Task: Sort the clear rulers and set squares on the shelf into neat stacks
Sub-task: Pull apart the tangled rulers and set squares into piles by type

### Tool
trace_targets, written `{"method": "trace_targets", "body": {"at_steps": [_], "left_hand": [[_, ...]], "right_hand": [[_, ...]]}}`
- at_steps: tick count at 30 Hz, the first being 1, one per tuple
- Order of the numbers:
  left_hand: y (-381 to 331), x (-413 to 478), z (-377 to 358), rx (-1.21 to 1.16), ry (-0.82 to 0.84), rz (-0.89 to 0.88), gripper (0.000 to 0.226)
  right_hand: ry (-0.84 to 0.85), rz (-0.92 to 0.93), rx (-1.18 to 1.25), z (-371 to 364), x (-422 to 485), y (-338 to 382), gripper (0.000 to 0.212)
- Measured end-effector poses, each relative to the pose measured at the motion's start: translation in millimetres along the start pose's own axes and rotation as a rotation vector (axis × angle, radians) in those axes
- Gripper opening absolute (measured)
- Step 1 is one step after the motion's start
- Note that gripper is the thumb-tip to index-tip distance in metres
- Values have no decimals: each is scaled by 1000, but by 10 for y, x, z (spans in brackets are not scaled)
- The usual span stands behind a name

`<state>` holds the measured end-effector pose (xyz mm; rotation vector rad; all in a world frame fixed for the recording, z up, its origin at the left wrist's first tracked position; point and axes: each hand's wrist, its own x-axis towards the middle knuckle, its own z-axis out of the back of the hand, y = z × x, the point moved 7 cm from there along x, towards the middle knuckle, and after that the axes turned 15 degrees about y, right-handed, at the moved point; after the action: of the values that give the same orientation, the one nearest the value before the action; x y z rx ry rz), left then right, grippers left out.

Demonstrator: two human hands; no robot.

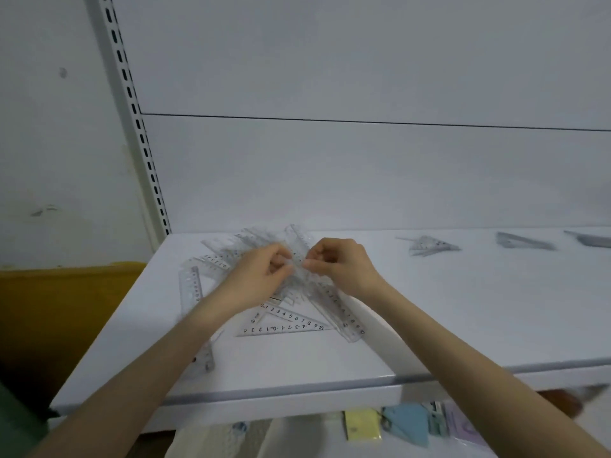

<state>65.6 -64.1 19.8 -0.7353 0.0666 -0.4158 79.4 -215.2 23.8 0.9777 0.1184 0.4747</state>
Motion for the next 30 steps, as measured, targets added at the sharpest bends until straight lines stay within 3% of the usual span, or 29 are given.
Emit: {"method": "trace_targets", "body": {"at_steps": [2, 5, 9, 18, 20, 24, 30], "left_hand": [[24, -2, 46, -93, -17, 0, 7], [190, -52, 154, -134, -61, 65, 15], [449, -162, 368, -221, -167, 157, 21], [528, -350, 650, -232, -271, 184, 17], [523, -374, 660, -236, -271, 181, 17], [526, -407, 661, -247, -265, 187, 16], [416, -380, 595, -281, -237, 166, 15]], "right_hand": [[-20, -36, -92, 32, -7, -44, 25], [-67, -221, -444, 126, -79, -182, 45], [66, -344, -684, 42, -174, -240, 56], [18, -477, -324, 75, -133, -330, 69], [-22, -508, -278, 141, -142, -355, 57], [-79, -445, -159, 262, -160, -378, 10], [-85, -323, -14, 342, -289, -210, 14]]}}
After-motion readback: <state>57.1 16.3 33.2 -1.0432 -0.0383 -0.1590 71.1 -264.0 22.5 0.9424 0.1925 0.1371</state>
